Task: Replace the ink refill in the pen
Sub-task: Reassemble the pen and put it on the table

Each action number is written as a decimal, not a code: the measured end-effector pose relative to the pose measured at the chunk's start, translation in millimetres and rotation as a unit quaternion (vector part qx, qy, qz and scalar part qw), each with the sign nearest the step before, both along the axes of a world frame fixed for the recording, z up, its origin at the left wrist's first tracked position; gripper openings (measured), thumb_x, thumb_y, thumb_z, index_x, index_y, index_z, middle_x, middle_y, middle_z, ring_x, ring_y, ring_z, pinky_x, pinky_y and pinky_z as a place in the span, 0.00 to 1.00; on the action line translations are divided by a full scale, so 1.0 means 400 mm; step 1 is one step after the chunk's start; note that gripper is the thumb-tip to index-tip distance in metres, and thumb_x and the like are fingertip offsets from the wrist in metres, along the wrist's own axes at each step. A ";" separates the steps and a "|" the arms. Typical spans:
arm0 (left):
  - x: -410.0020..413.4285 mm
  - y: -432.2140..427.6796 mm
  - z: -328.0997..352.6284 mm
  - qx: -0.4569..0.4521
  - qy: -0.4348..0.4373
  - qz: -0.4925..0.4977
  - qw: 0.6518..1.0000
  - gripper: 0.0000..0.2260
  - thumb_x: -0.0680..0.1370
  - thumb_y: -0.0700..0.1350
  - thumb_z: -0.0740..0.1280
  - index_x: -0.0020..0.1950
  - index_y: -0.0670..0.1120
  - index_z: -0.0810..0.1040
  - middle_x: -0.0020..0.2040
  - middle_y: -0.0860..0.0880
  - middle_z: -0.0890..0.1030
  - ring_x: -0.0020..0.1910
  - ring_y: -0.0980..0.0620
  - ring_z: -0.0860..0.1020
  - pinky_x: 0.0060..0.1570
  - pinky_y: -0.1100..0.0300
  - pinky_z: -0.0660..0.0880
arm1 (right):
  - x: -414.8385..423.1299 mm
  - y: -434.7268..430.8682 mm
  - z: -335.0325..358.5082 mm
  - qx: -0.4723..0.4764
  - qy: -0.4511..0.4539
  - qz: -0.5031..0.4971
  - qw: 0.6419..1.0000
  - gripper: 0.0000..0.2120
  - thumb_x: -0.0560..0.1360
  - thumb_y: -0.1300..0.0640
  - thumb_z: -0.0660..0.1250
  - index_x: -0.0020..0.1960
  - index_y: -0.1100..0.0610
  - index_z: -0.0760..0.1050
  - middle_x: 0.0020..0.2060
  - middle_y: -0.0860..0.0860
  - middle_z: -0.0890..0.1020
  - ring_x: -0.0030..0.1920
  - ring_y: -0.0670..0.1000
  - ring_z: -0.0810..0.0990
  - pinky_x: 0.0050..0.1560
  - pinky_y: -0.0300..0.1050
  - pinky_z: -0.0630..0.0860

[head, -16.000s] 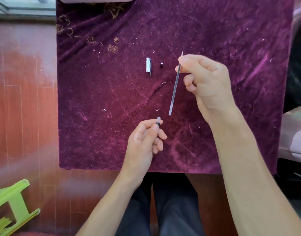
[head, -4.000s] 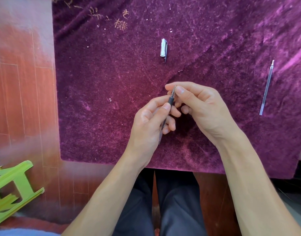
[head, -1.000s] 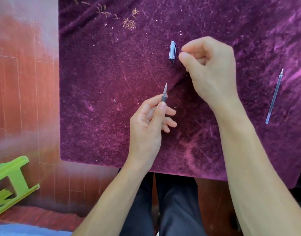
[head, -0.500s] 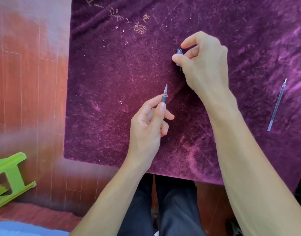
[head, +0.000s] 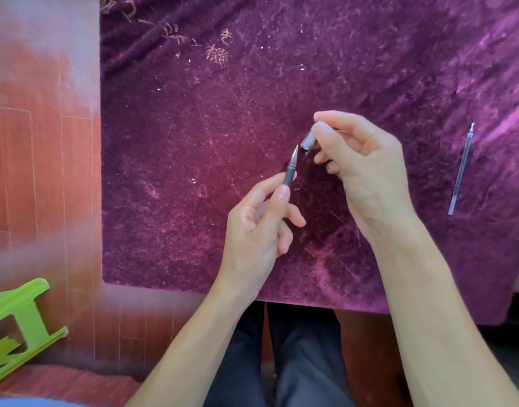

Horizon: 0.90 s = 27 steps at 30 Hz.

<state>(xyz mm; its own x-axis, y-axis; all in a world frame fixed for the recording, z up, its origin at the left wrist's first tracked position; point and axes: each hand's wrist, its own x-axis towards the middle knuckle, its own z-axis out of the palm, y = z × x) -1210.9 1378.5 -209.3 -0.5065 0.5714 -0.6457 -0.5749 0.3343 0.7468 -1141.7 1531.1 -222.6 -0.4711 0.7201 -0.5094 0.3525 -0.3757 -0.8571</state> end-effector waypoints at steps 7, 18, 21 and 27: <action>0.025 0.000 -0.006 0.002 0.007 -0.017 1.000 0.12 0.84 0.45 0.63 0.66 0.50 0.80 0.34 0.49 0.81 0.21 0.58 0.67 0.24 0.63 0.65 | 0.051 -0.026 -0.014 -0.023 0.012 -0.041 0.999 0.07 0.81 0.53 0.73 0.58 0.50 0.86 0.45 0.47 0.90 0.39 0.43 0.82 0.41 0.34 0.76; 0.043 0.010 -0.008 0.000 0.005 -0.030 1.000 0.13 0.84 0.45 0.63 0.67 0.47 0.79 0.33 0.49 0.80 0.21 0.58 0.64 0.21 0.65 0.63 | 0.082 -0.010 -0.019 0.002 0.026 -0.045 0.999 0.08 0.81 0.55 0.74 0.59 0.53 0.86 0.45 0.47 0.89 0.37 0.41 0.81 0.42 0.32 0.76; 0.045 0.009 -0.008 0.002 0.009 -0.031 0.999 0.13 0.84 0.45 0.63 0.67 0.47 0.79 0.33 0.49 0.80 0.21 0.59 0.65 0.22 0.67 0.64 | 0.085 -0.005 -0.016 0.018 0.027 -0.032 0.999 0.08 0.81 0.55 0.74 0.59 0.53 0.86 0.44 0.45 0.89 0.37 0.40 0.81 0.42 0.31 0.76; 0.050 0.008 -0.010 0.009 0.005 -0.027 1.000 0.13 0.84 0.45 0.63 0.67 0.47 0.79 0.33 0.50 0.80 0.22 0.59 0.65 0.22 0.67 0.64 | 0.084 -0.002 -0.005 0.041 0.033 0.018 0.998 0.07 0.81 0.59 0.73 0.59 0.55 0.86 0.39 0.39 0.87 0.37 0.36 0.81 0.40 0.28 0.75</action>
<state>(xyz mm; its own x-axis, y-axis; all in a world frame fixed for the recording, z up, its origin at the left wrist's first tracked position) -1191.0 1381.9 -213.1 -0.4806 0.6103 -0.6297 -0.5483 0.3513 0.7590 -1108.1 1530.1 -224.6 -0.5284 0.7398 -0.4165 0.3063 -0.2914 -0.9062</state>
